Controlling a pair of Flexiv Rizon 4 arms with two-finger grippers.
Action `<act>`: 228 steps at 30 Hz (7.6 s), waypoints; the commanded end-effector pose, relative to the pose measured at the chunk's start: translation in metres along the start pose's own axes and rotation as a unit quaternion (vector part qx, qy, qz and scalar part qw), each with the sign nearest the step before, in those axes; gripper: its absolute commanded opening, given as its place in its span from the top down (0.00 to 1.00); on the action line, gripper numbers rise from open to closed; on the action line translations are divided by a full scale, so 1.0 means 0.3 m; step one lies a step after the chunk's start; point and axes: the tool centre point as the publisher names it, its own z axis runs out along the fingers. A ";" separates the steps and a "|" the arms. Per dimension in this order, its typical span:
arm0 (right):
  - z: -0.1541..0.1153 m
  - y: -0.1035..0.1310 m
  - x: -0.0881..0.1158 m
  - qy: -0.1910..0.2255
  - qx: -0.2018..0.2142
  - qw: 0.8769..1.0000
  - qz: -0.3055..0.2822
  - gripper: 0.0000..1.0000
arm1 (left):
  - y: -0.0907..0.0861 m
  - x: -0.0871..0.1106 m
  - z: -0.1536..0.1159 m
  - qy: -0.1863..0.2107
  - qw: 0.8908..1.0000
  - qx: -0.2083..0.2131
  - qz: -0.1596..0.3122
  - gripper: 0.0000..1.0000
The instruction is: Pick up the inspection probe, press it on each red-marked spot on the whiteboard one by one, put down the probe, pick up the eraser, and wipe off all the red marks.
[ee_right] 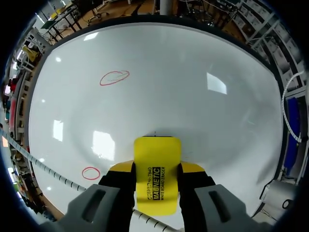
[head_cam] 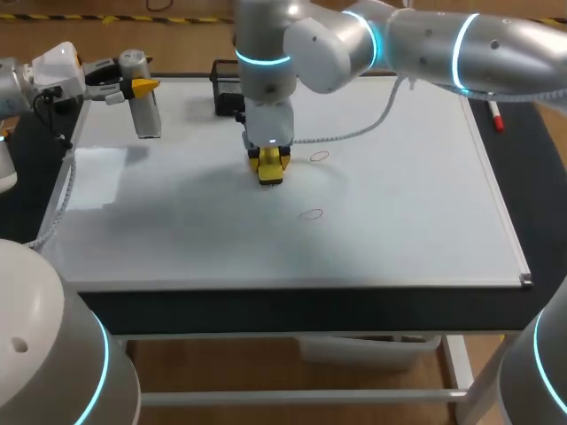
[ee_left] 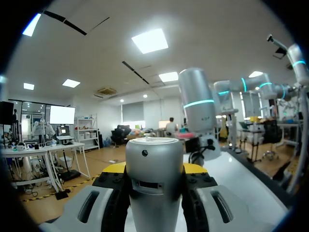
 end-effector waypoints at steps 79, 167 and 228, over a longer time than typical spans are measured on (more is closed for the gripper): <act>-0.154 -0.071 1.085 -0.026 0.027 0.949 0.312 1.00 | -0.025 0.106 0.160 0.050 0.999 0.004 -0.005 1.00; -0.154 -0.071 1.085 -0.026 0.027 0.949 0.312 1.00 | 0.120 0.499 1.058 0.068 0.997 0.023 -0.033 1.00; -0.154 -0.071 1.085 -0.026 0.027 0.949 0.312 1.00 | 0.225 0.456 1.083 0.090 0.996 -0.026 -0.012 1.00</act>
